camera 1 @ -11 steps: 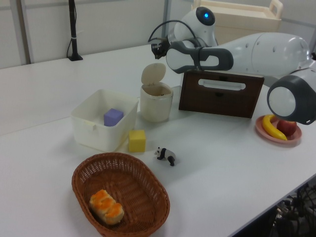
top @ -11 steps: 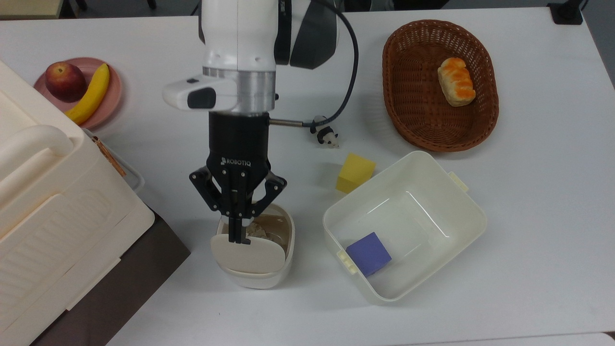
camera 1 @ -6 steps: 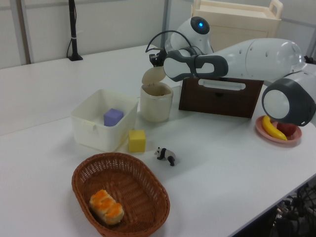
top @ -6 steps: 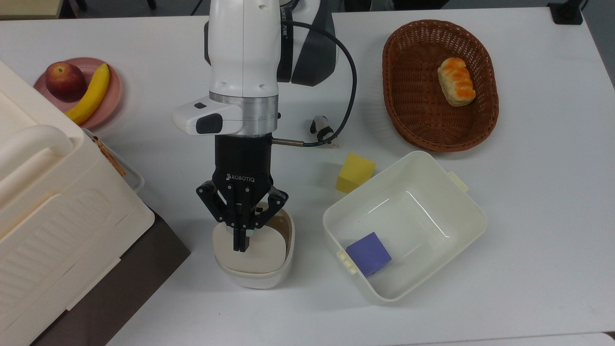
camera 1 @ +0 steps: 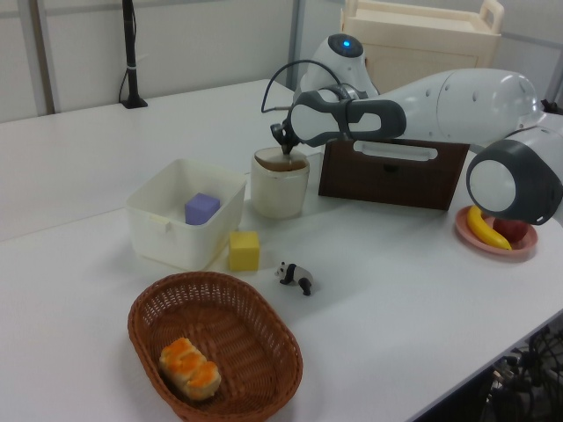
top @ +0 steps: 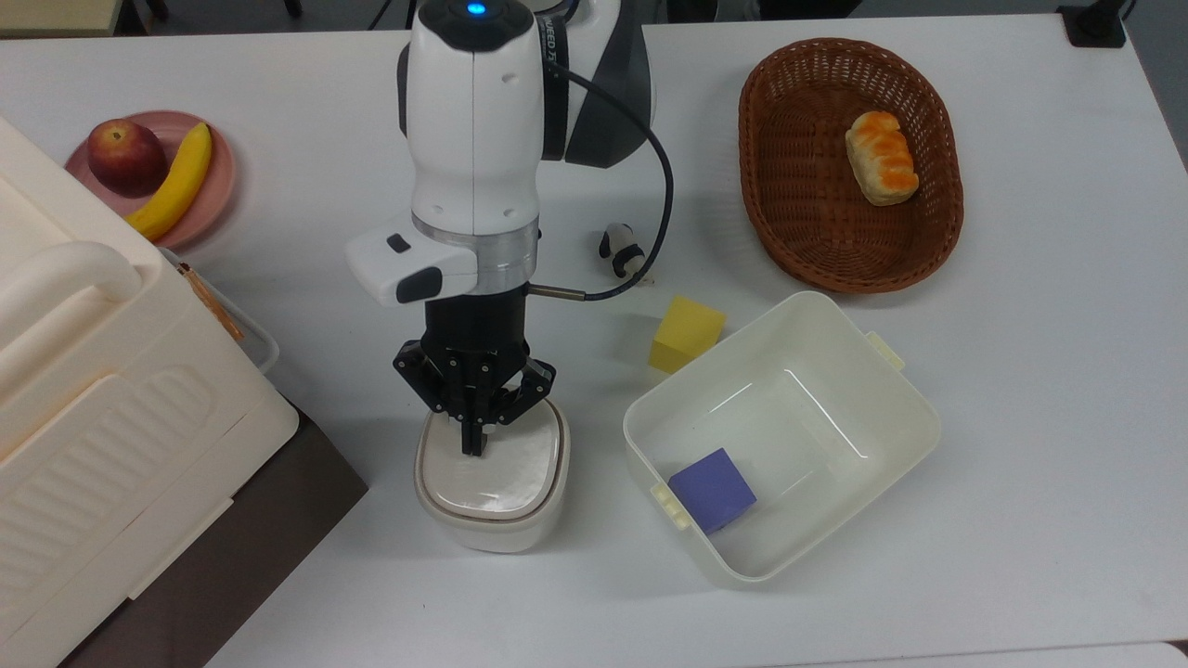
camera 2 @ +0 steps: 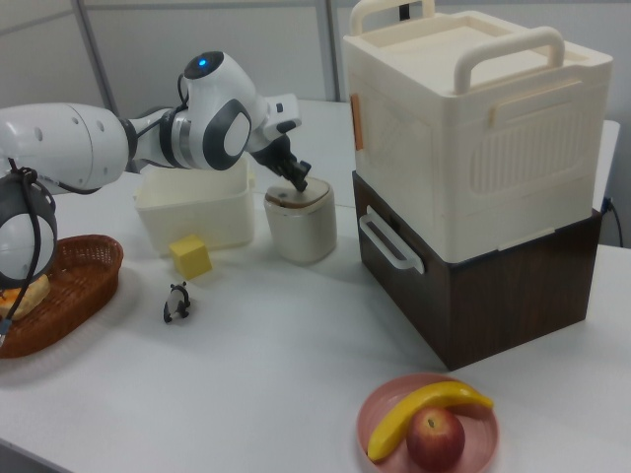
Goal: Close the trash can
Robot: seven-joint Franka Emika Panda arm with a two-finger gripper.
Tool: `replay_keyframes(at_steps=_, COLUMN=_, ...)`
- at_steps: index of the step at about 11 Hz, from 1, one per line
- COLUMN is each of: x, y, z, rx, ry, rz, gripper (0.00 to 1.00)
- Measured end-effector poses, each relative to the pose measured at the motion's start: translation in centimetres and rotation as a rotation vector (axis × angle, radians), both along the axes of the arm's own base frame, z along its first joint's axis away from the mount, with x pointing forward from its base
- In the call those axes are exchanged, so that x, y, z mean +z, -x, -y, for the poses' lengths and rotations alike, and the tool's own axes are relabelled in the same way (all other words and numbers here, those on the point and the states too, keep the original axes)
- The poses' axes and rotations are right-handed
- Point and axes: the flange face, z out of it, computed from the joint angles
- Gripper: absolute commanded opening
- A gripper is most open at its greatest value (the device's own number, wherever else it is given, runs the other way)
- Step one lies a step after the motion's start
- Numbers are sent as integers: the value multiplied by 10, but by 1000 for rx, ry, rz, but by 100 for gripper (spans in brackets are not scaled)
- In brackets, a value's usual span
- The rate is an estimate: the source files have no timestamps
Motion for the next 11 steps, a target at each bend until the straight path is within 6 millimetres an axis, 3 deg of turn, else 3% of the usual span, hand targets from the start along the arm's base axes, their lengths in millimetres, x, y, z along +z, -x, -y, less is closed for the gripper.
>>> replay_keyframes(at_steps=5, x=-9, y=3, z=-6, rx=30, ry=17, rz=-32, gripper=6)
replay_keyframes(at_steps=11, x=-4, y=7, z=-8, rx=34, ry=23, rz=-46, gripper=9)
